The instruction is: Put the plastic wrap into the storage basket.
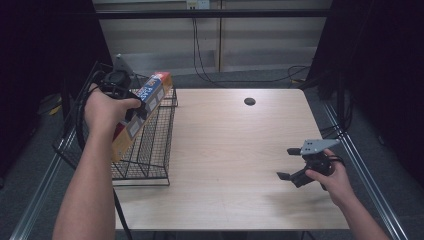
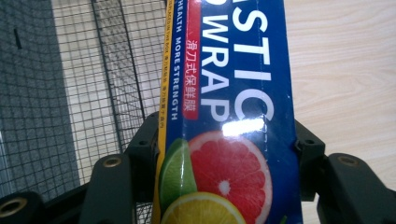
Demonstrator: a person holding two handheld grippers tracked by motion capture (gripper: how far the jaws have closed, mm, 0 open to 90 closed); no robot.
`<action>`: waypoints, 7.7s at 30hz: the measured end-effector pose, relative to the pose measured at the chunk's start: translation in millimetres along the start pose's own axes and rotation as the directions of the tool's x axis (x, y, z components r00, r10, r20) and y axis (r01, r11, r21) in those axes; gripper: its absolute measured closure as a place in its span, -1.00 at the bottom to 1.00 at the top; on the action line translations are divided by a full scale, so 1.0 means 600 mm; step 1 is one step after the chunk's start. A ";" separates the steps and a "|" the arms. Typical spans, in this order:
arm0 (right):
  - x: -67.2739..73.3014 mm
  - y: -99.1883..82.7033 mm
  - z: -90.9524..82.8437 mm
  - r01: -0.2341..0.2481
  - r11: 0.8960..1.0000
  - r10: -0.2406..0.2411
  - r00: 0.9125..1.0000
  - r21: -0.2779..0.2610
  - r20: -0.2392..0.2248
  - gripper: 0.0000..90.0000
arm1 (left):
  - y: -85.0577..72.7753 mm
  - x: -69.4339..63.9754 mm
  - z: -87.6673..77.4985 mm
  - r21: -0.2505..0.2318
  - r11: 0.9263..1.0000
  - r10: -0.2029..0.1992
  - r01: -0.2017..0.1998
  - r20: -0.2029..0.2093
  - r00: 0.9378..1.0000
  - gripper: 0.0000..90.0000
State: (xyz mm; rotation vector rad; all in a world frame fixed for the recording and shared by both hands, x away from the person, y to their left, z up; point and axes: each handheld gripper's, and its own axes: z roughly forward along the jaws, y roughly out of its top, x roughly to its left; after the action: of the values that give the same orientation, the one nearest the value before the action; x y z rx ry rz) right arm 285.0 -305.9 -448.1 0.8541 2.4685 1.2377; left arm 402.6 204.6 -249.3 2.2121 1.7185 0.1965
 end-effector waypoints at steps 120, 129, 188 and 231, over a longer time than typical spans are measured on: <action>0.002 -0.003 -0.001 -0.015 1.000 0.015 1.000 -0.018 -0.001 -0.94 | -0.033 0.068 0.015 -0.129 0.975 -0.190 0.181 -0.059 0.980 -0.50; 0.002 -0.004 -0.002 -0.015 1.000 0.015 1.000 -0.021 0.001 -0.94 | -0.033 0.043 0.027 -0.158 0.978 -0.132 0.133 0.018 0.991 -0.62; 0.002 -0.007 -0.001 -0.011 1.000 0.011 1.000 -0.009 -0.009 -0.94 | -0.056 -0.133 0.123 -0.189 0.956 0.262 -0.223 0.220 0.940 -0.79; 0.000 -0.016 0.005 -0.009 1.000 0.009 1.000 0.011 -0.012 -0.94 | -0.103 -0.211 0.199 -0.205 0.915 0.398 -0.347 0.314 0.862 -0.78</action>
State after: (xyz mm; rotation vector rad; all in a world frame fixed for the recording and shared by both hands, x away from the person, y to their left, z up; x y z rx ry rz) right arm 282.9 -308.2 -457.5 0.8645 2.4856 1.2368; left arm 349.7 75.7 -370.1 2.2860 1.0472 0.0095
